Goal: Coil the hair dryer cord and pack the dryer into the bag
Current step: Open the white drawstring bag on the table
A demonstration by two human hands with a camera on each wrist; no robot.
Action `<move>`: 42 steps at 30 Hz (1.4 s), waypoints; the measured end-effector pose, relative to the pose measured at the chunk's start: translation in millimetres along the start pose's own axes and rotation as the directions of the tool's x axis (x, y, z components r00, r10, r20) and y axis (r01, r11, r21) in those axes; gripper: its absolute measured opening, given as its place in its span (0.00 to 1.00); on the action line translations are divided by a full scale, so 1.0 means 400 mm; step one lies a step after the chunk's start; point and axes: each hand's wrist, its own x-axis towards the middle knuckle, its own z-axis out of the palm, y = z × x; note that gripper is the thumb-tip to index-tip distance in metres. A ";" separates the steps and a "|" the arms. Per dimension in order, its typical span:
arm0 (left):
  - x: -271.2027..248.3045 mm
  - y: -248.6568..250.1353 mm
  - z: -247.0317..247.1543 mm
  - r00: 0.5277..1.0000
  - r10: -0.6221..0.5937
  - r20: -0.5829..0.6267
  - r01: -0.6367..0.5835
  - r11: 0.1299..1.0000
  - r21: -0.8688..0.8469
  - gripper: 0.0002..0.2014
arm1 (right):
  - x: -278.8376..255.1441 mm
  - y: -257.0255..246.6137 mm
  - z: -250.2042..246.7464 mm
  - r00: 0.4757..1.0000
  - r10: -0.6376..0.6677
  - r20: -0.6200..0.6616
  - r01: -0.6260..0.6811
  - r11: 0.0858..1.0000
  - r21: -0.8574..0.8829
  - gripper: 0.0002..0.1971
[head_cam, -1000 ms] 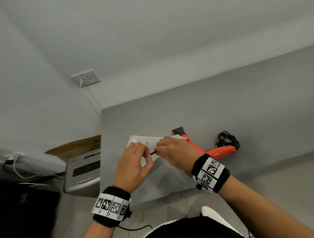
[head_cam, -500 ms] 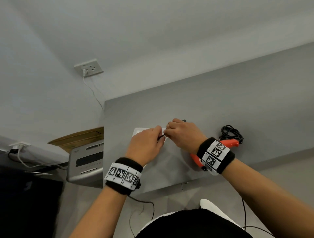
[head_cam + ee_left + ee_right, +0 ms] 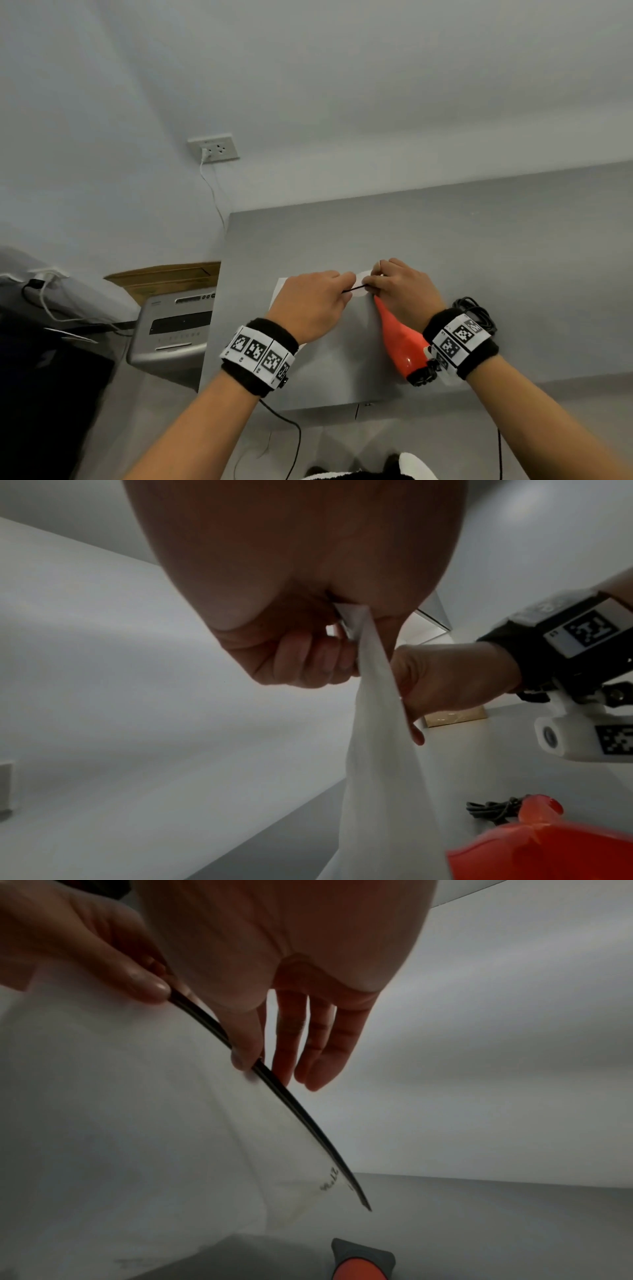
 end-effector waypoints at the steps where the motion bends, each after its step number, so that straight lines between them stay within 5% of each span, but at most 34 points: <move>1: -0.002 -0.002 -0.004 1.000 0.005 -0.005 -0.005 1.000 -0.001 0.06 | 0.002 0.005 0.003 1.000 0.014 0.011 -0.014 1.000 0.000 0.04; 9: -0.016 0.002 -0.026 0.999 0.032 0.013 -0.032 0.999 -0.030 0.07 | 0.025 0.067 0.043 0.960 0.189 0.206 -0.172 0.980 -0.100 0.11; 19: 0.000 0.001 -0.032 0.988 -0.002 0.153 0.023 0.990 -0.139 0.10 | 0.040 0.110 0.030 0.901 0.370 0.228 -0.320 0.920 -0.227 0.14; 27: -0.009 0.019 -0.011 0.944 -0.028 0.329 0.134 0.943 -0.306 0.13 | 0.040 0.133 0.009 0.910 0.367 0.195 -0.322 0.919 -0.225 0.14; 31: -0.002 0.021 0.015 0.904 -0.081 0.419 0.247 0.900 -0.360 0.23 | 0.038 0.128 -0.005 0.932 0.319 0.173 -0.281 0.935 -0.215 0.13; 34: 0.031 0.047 0.035 0.919 -0.145 0.367 0.281 0.893 -0.351 0.23 | 0.040 0.109 -0.010 0.939 0.290 0.188 -0.254 0.947 -0.195 0.13; 39: 0.087 0.085 0.085 0.938 -0.223 0.264 0.302 0.899 -0.317 0.12 | 0.047 0.066 -0.020 0.952 0.280 0.122 -0.282 0.960 -0.001 0.14; 42: 0.079 0.084 0.110 0.929 -0.299 0.217 0.369 0.794 -0.484 0.11 | 0.041 0.065 -0.025 0.883 0.463 0.075 -0.457 0.813 0.360 0.20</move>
